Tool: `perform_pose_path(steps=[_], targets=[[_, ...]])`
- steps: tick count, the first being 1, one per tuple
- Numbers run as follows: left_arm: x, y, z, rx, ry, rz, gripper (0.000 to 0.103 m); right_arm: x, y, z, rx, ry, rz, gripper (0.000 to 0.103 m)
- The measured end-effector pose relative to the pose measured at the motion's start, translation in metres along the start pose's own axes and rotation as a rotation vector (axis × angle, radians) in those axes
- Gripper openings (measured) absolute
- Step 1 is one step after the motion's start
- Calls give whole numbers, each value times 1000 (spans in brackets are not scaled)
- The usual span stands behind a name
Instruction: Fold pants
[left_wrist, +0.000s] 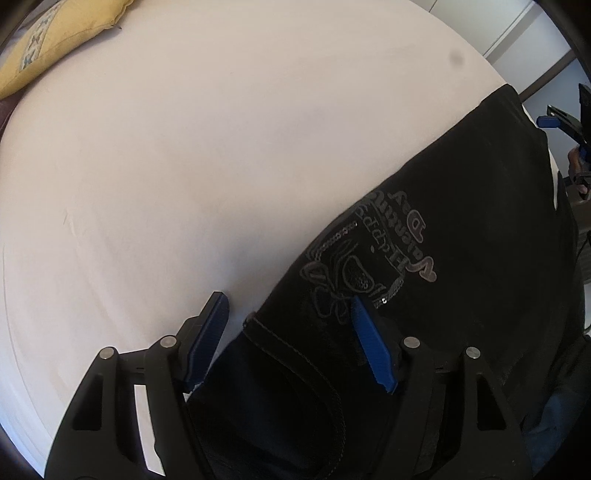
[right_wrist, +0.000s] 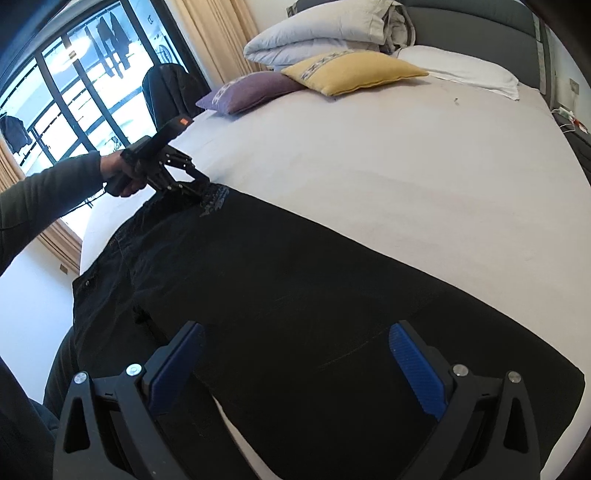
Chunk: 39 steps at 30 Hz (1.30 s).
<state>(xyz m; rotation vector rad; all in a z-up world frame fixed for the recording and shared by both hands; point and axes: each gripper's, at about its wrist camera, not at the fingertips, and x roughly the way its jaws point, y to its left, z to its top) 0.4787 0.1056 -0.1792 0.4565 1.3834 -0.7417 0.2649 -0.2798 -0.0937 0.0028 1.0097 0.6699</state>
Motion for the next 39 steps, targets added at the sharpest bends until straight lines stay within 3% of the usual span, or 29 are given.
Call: perform_pose_path(steps=[3,5,7,9,11,13,18,28,32,35,36,37,39], targets=[[1,-3,4,18,13,-11,60,2,-2,2,-10,11,-5,103],[0,-6,4,39,13,-42,30,4,-3,5,-30,12,-12,103],[-4,-13,2,76,-6,-34,17,5,-5,8,-43,15,-25,103],[-2,-28,0,121,-40,27,8,7,-8,14,-69,15,-52,98],[-12,-36,-3,154,-97,101,8,10,-11,23,-98,22,-73,89],[-23,-43,-12,155,-167,142,8,14,-13,31,-132,33,-96,71],[-41,-60,-27,165,-302,190,8,34,-12,49,-245,108,-128,45],[-81,-97,-68,206,-436,255,7,77,-6,76,-369,205,-139,43],[-108,-142,-120,221,-488,272,7,98,-11,82,-400,263,-155,43],[-115,-154,-133,232,-496,276,7,109,-11,85,-416,302,-148,43],[-117,-158,-138,231,-499,275,7,113,-10,84,-426,325,-149,40],[-118,-161,-141,227,-501,273,7,117,-10,83,-434,355,-141,27],[-120,-166,-147,215,-506,269,7,119,-6,83,-454,376,-139,14]])
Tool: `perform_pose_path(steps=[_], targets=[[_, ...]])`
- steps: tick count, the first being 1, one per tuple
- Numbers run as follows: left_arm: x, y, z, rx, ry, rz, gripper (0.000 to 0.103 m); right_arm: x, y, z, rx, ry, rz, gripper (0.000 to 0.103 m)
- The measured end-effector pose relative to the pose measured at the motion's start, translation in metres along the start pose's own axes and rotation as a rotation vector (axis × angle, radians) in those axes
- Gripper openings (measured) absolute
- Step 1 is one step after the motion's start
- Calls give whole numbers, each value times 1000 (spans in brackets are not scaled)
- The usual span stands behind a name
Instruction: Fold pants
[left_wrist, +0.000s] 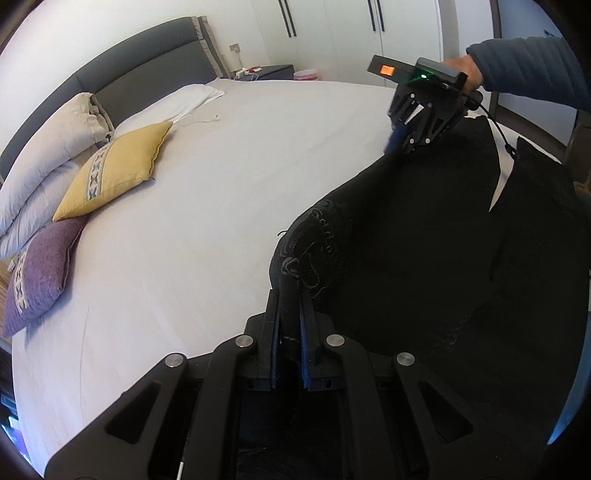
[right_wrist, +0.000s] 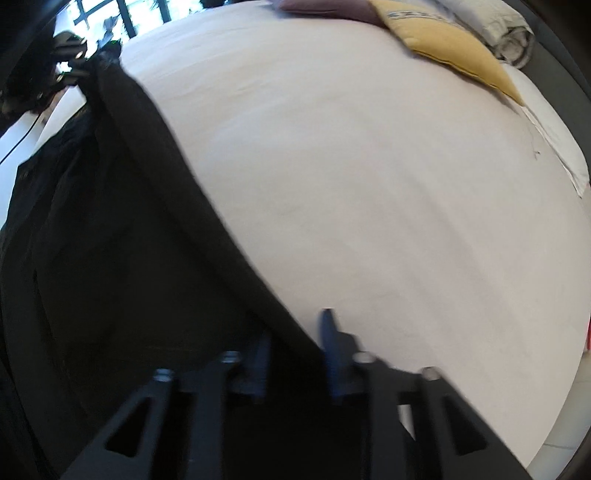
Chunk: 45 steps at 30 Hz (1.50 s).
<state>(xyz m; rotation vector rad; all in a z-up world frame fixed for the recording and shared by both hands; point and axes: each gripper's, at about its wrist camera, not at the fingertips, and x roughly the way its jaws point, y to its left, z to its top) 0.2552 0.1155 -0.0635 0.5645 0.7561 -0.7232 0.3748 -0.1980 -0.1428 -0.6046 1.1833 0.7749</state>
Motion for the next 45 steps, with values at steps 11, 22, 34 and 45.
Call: perform_pose_path(steps=[11,22,34,45], targets=[[-51,-31,-15,-31,-54,40,7,-69,45,-12,-85,-81,-186,4],[-133,-133,-72,-8,-99,67,7,-121,187,-54,-176,-123,-364,3],[-134,-215,-166,-185,-28,82,7,-64,309,-106,-99,-73,-328,3],[-146,-238,-188,-188,-54,97,7,-85,335,-108,-66,-89,-385,4]])
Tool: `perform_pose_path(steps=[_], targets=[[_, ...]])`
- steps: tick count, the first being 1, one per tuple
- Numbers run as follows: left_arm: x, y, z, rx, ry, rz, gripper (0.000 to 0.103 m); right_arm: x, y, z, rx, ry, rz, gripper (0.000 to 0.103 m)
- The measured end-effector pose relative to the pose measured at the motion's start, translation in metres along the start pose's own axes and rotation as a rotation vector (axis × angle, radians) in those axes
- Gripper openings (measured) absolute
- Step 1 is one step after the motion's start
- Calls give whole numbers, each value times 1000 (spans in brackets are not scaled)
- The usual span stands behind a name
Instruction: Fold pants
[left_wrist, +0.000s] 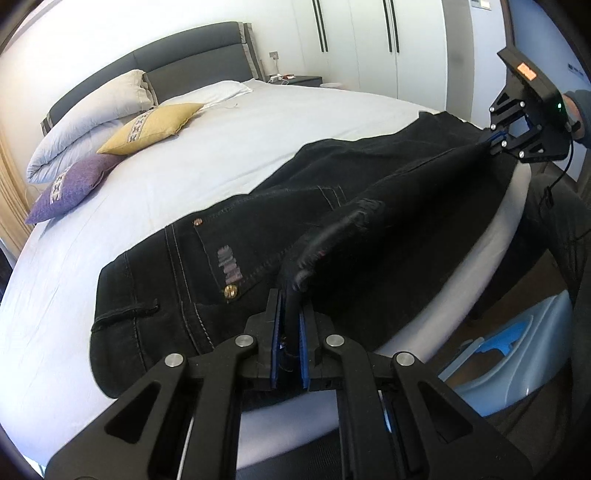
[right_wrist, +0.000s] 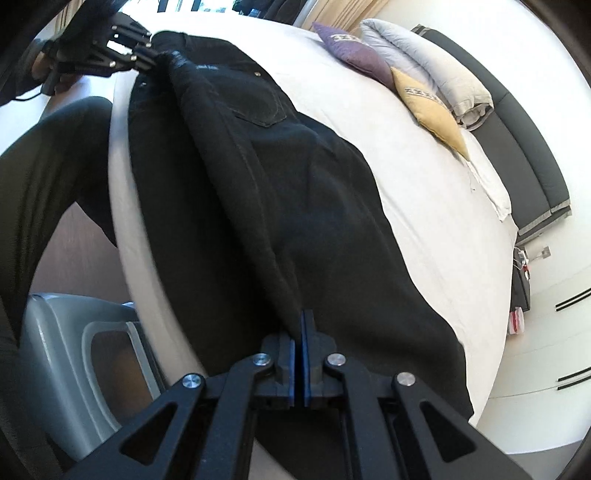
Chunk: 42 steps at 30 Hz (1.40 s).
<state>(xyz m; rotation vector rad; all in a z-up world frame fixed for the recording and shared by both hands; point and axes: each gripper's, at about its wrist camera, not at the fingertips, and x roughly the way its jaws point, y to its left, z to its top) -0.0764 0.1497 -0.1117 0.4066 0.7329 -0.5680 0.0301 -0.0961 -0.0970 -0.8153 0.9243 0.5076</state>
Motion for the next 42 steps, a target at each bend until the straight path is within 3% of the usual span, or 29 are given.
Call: perform_pose_path(steps=[7,14,23,27,34,39,42], targets=[[-6,0,-29,-26,29,22,7,11,45,-3,-82,38,16,4],[-10,7,-33,-14,26,42,7,4,60,-4,-102,40,-4,4],[0,22,-46,-77,34,9,11,23,85,-16,-75,53,-32,4],[-4,17,-44,-17,95,17,14,17,89,-18,-82,42,-48,8],[-20,31,-47,-65,182,-43,16,6,94,-22,-43,35,-39,15],[-46,41,-5,-187,21,-73,16,-28,74,-11,95,-66,37,16],[-28,35,36,-234,-45,-98,16,-35,58,5,188,-141,37,16]])
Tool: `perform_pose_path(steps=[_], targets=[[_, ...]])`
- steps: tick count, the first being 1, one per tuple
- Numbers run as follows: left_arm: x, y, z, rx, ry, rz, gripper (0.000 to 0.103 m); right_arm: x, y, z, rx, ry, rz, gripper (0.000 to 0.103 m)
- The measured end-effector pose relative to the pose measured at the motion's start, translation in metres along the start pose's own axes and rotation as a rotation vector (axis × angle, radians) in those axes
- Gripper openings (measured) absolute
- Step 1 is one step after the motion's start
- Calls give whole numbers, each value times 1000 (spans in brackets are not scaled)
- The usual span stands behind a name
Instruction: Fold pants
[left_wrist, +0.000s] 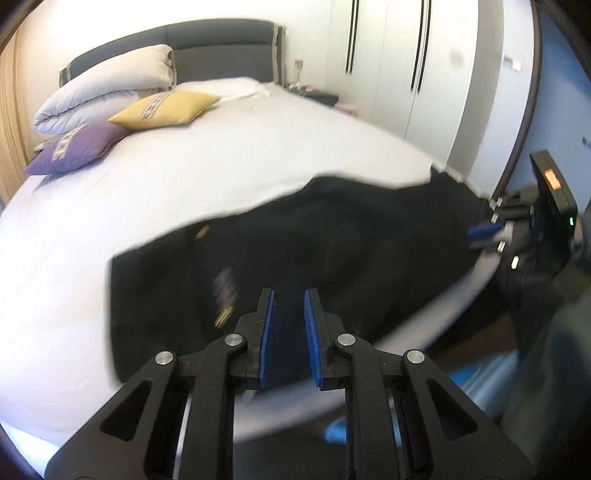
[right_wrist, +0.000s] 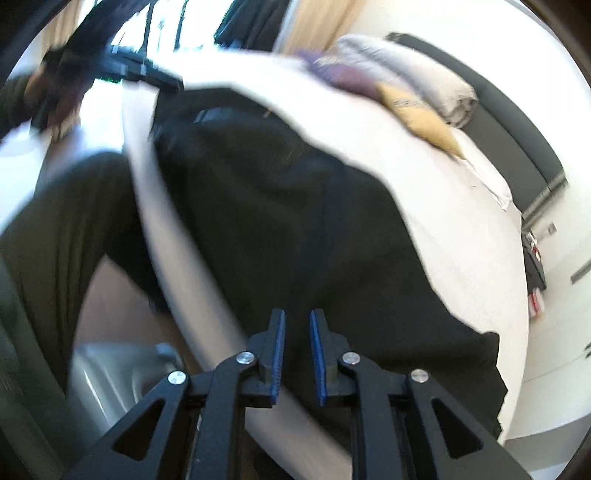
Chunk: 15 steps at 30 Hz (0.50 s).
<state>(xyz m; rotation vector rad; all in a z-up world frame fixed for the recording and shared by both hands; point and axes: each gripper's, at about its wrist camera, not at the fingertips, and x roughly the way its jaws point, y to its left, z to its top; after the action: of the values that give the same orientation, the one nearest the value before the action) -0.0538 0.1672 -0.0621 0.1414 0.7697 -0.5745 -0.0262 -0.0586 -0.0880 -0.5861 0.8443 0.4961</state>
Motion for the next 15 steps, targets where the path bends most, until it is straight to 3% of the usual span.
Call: perform_pose_path(steps=[4,8,11,15], targets=[[58,-33,24,37,54,-26,16,15,-10,9,99,-37,-8,21],[119,-56,-5,144,256,-16,16,59,-1,-17,147,117,51,25],[113,-54,-13,153,247,-18,16,47,6,-34,186,95,72,35],[99,-44,-15,169,264,-32,16,10,-20,-58,399,32,182,40]])
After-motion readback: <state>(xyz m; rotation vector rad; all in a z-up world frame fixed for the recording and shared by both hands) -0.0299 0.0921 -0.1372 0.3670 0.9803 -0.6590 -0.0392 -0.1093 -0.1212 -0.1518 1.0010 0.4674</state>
